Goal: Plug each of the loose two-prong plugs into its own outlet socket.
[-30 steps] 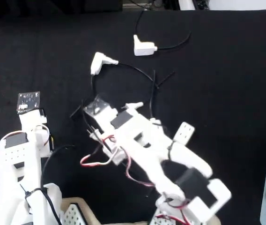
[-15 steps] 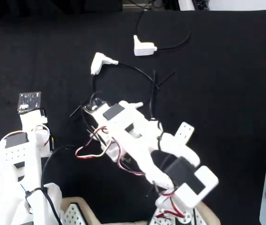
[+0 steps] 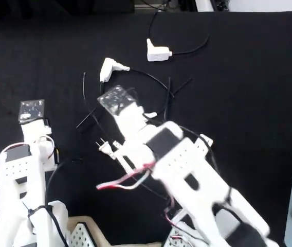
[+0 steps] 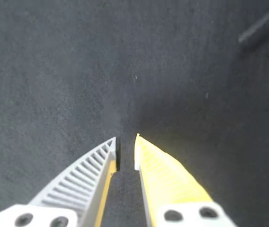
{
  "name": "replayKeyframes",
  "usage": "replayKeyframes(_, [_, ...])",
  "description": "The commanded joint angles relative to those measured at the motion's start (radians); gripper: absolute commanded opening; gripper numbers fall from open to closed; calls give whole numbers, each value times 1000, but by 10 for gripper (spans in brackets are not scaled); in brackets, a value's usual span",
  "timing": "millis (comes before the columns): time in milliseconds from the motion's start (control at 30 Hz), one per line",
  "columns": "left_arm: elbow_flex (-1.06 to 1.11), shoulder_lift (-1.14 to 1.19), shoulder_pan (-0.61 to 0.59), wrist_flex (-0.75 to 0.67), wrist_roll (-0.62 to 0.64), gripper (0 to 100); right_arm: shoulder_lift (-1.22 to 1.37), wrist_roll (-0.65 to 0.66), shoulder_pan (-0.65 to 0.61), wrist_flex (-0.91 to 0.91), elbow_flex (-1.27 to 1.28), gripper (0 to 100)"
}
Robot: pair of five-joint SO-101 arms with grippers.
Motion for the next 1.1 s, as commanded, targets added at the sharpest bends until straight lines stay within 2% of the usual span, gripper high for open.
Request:
replayKeyframes(0, [-101,-18,2,-6,48,76,-159,-46,-8,-60,48,11])
replayKeyframes(200, [-110,-63,42,-5,49,59,-398,-78,-5,-180,217,11])
replayKeyframes(433, [-79,-414,232,74,110,41,-608,-87,-9,-296,377,11])
replayKeyframes(600, [-70,-641,363,81,176,37,-673,-87,-21,-295,383,11])
replayKeyframes(700, [-35,-744,444,74,198,36,-702,-87,-101,-293,383,11])
replayKeyframes(800, [7,-824,515,78,198,36,-725,-89,-160,-295,384,11])
replayKeyframes(967, [70,-979,602,84,190,36,-727,-87,-167,-310,404,11])
replayKeyframes(1067, [79,-1077,680,143,178,37,-727,-86,-167,-341,437,11])
